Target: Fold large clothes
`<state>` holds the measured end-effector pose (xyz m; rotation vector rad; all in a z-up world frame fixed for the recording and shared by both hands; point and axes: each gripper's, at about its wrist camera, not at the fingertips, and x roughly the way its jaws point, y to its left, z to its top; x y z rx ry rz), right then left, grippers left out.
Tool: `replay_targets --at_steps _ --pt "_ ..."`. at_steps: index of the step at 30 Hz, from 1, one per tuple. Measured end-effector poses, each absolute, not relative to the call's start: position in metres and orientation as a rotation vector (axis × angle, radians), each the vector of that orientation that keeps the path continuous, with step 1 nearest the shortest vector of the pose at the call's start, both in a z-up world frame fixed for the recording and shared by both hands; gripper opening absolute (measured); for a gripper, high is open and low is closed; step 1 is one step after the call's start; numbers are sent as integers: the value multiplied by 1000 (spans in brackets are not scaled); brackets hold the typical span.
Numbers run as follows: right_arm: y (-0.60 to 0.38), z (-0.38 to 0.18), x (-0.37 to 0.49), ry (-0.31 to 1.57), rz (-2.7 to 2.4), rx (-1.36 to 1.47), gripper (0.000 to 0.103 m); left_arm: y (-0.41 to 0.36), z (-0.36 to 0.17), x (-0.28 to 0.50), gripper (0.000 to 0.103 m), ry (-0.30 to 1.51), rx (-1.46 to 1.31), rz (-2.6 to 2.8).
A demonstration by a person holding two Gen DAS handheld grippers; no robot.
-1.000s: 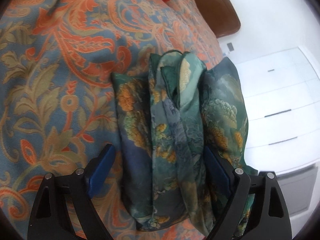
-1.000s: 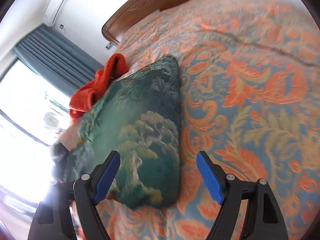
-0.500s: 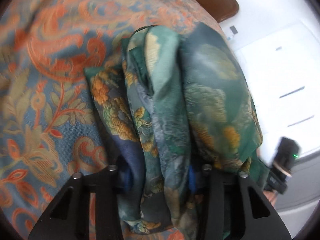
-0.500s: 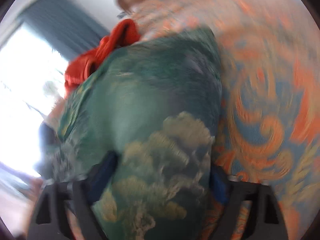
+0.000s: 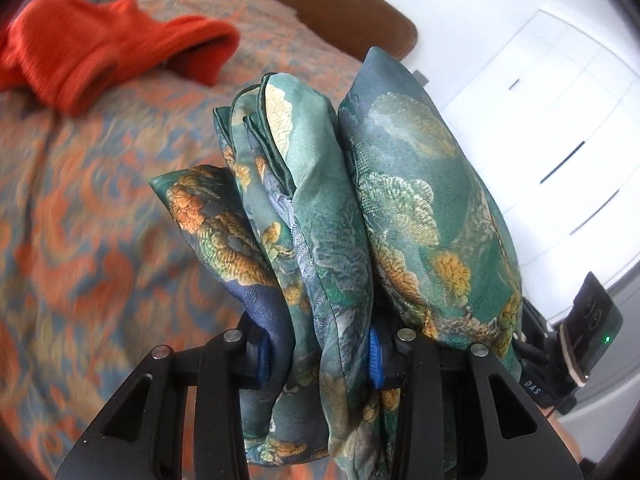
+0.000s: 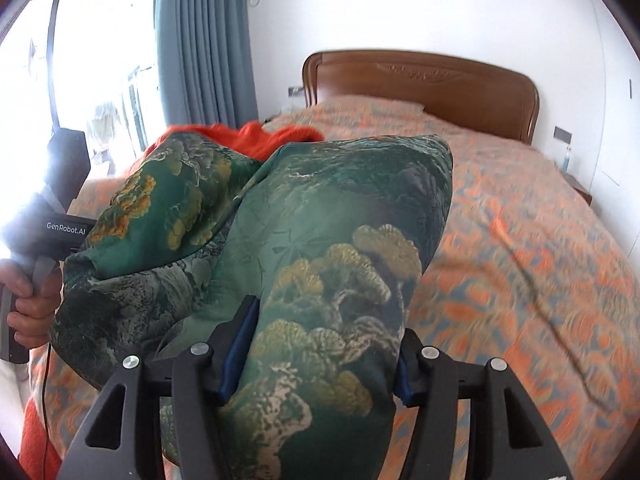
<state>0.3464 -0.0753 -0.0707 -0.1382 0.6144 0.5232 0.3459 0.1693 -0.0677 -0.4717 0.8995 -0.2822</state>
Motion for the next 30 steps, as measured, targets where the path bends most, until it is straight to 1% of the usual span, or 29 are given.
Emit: replay_targets --at_steps 6,9,10,12,13,14,15,16,18,19,20,21,22,23,24,25,27,30 --pt "-91 -70 416 613 506 -98 58 161 -82 377 37 906 -433 -257" --pt "-103 -83 453 639 497 -87 58 152 -103 408 38 922 -415 -234" --pt "-105 -89 461 654 496 -80 58 151 -115 411 40 937 -423 -221" --pt "-113 -112 489 726 492 -41 59 157 -155 424 52 1008 -464 -145" --pt "-118 -134 509 798 479 -9 62 160 -166 426 55 1022 -485 -119" --pt "-121 -147 519 836 467 9 67 169 -175 422 61 1019 -529 -115" --pt "-125 -158 525 855 457 30 69 173 -174 417 66 1005 -550 -117" --pt "-132 -164 528 855 466 80 72 176 -168 409 66 985 -556 -119" --pt "-140 -158 524 851 493 135 73 178 -150 390 66 947 -505 -108" --pt "-143 -152 519 844 500 147 76 177 -141 381 67 926 -467 -98" --pt "-145 -147 514 837 498 144 76 173 -124 361 73 882 -395 -76" --pt "-148 -140 508 827 487 131 77 170 -114 346 84 852 -349 -62" --pt "-151 -130 495 800 469 109 77 164 -101 328 89 810 -289 -40" --pt "-155 -120 480 756 461 85 78 154 -85 301 98 748 -213 -10" --pt "-159 -107 460 699 461 56 80 145 -76 284 101 709 -168 7" --pt "-162 -96 440 655 458 36 83 139 -68 267 101 678 -133 18" --pt "-167 -78 406 608 423 8 85 113 -51 226 102 622 -42 57" --pt "-178 -53 347 524 339 -27 89 78 -41 195 102 585 30 96"
